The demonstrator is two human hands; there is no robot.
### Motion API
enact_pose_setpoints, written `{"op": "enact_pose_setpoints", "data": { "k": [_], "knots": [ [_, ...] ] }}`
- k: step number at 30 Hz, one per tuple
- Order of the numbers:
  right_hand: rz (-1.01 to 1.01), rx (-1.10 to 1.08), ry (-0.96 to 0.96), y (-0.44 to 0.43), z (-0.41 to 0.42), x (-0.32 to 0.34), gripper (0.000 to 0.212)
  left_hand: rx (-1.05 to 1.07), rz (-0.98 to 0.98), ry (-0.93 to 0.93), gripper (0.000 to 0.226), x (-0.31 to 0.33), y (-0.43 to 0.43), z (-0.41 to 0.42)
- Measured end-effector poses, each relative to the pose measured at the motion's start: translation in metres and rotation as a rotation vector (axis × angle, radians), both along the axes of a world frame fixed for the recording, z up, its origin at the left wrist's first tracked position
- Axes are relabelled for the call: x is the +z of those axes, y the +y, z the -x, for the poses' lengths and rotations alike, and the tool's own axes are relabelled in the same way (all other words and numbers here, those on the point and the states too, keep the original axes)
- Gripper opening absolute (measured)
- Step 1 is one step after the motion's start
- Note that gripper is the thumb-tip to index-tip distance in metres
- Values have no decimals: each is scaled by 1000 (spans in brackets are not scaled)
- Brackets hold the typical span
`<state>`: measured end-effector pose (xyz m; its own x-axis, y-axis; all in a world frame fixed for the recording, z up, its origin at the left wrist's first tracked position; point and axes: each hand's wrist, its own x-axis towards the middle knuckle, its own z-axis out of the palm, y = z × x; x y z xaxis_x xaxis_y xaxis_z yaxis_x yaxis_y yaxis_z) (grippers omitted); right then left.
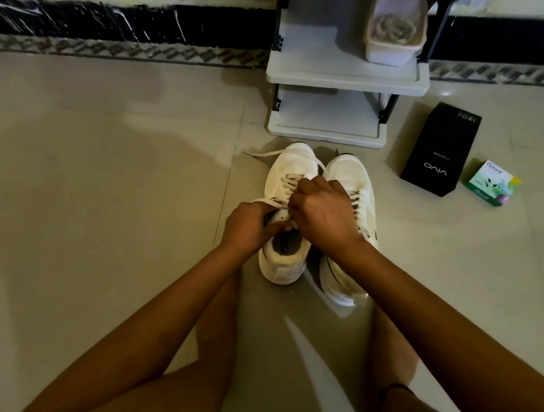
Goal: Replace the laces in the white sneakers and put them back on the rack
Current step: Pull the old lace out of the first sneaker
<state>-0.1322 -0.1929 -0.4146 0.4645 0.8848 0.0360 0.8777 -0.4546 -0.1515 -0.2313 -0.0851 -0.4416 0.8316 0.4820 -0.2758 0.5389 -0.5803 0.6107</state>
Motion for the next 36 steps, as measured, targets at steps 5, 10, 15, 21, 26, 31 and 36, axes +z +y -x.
{"op": "enact_pose_setpoints", "data": {
  "k": [5, 10, 15, 21, 26, 31, 36],
  "knots": [
    [-323, -242, 747, 10, 3, 17, 10, -27, -38, 60, 40, 0, 2, -4],
    [-456, -305, 1001, 6, -2, 17, 3, -21, -44, 46, 44, -1, 1, -4],
    [-107, -98, 497, 1, -7, 8, 29, -15, -56, 65, 41, -1, 1, -5],
    [35, -2, 1, -3, -1, -5, 22, -22, -78, 43, 43, -1, 1, -4],
    [-219, -67, 427, 3, 4, 12, 4, 2, -124, 53, 37, 2, -3, -5],
    [-684, -117, 897, 25, 3, 61, 6, -37, -193, 93, 45, 1, -5, -6],
    [-200, -404, 675, 4, -30, 24, 72, -60, -163, 66, 53, -1, -1, -3]
  ]
}}
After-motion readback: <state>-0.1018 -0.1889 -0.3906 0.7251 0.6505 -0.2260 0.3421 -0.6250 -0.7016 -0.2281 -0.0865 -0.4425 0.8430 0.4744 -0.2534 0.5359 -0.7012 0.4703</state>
